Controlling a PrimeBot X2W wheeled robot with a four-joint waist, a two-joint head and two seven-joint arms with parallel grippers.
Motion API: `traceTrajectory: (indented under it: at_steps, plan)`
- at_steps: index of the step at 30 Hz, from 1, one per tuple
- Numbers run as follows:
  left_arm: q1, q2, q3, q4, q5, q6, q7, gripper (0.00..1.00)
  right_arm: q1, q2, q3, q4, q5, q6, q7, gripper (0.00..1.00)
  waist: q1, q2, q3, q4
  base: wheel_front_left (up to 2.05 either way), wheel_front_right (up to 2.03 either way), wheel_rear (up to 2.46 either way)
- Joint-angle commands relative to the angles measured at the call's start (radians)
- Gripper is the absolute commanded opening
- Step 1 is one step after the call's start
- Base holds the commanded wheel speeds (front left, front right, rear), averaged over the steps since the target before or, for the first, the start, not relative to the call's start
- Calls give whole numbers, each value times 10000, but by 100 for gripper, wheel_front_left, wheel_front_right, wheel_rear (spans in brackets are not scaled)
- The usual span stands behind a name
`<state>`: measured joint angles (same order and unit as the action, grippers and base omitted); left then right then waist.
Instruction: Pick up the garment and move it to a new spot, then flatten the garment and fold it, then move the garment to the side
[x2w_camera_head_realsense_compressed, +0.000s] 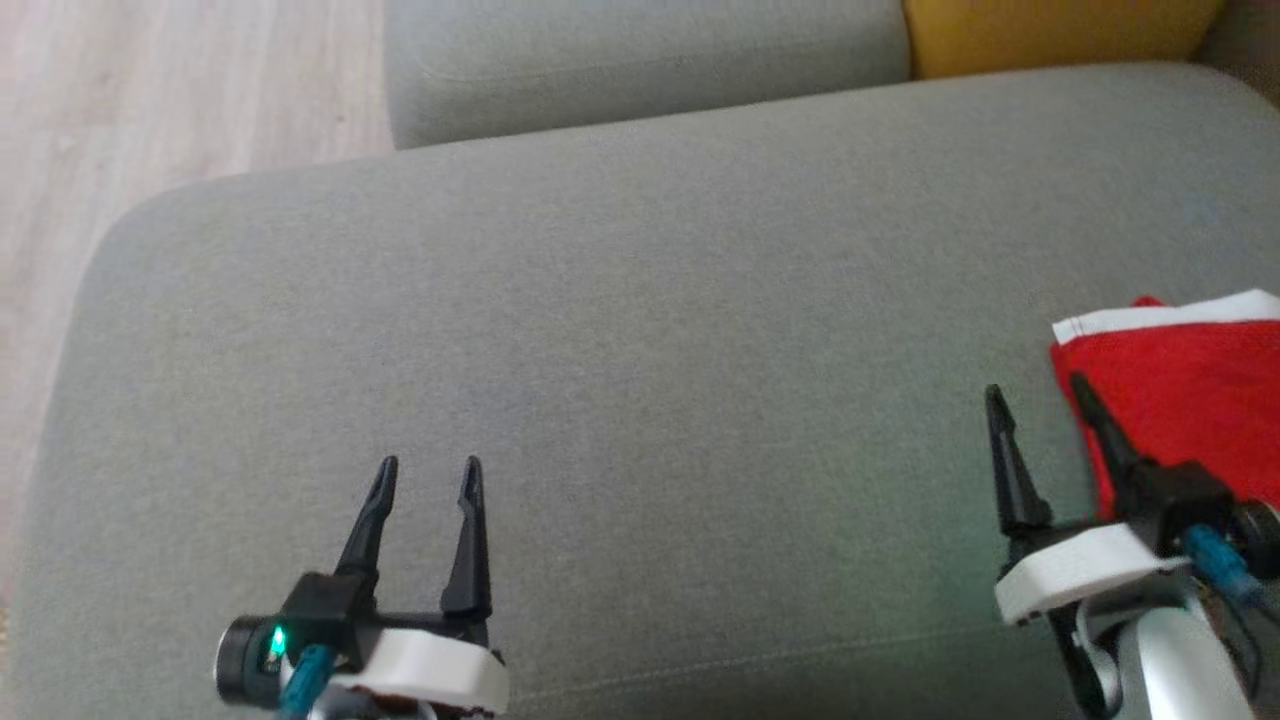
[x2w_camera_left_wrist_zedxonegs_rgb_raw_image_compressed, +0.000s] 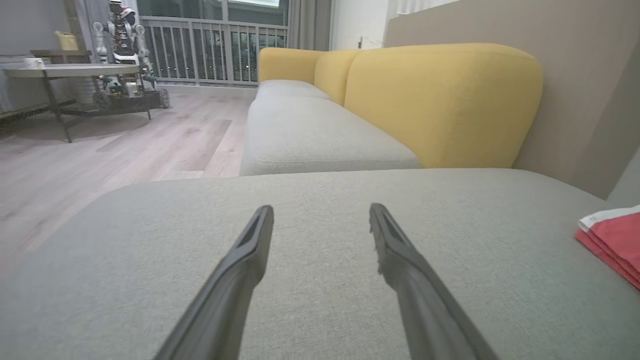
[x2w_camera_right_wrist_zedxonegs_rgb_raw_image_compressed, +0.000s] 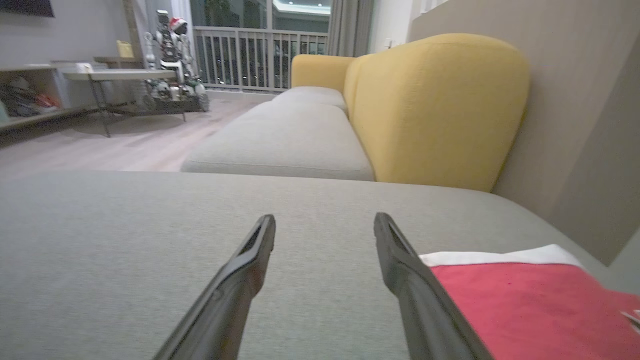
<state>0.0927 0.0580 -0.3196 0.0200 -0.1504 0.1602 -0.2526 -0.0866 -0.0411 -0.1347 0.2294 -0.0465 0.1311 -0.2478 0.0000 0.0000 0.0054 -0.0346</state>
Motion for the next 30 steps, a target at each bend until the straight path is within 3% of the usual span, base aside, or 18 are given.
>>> traceTrajectory:
  at_steps: [1, 7, 14, 23, 24, 30]
  plan:
    - [-255, -72, 392, -405, -68, 71, -92, 100, -190, -94, 418, -541, 279, -4, -121, 100, 0, 0, -195, 187, 0, 0, 0]
    - [70, -75, 455, -639, -189, -85, -92, 100, 1211, -93, 913, -1988, 1300, -4, -136, 100, 0, 0, -640, 630, 0, 0, 0]
    - [662, -32, 611, -432, 424, -186, -92, 100, 2278, -92, 1114, -1952, 1579, -4, -137, 100, 0, 0, -1097, 757, 0, 0, 0]
    - [901, -58, 817, -353, 473, -215, -92, 100, 2495, -92, 1100, -1919, 1684, -4, -138, 100, 0, 0, -1336, 760, 0, 0, 0]
    - [1317, 11, 458, -27, 447, -198, 0, 0, 2832, 11, 859, -1611, 1626, 0, -46, 0, 0, 0, -1342, 760, 0, 0, 0]
    - [1470, 17, 435, 433, 187, -212, 80, 0, 2847, 32, 868, -1045, 1903, 0, 24, 0, 0, 0, -1326, 751, 0, 0, 0]
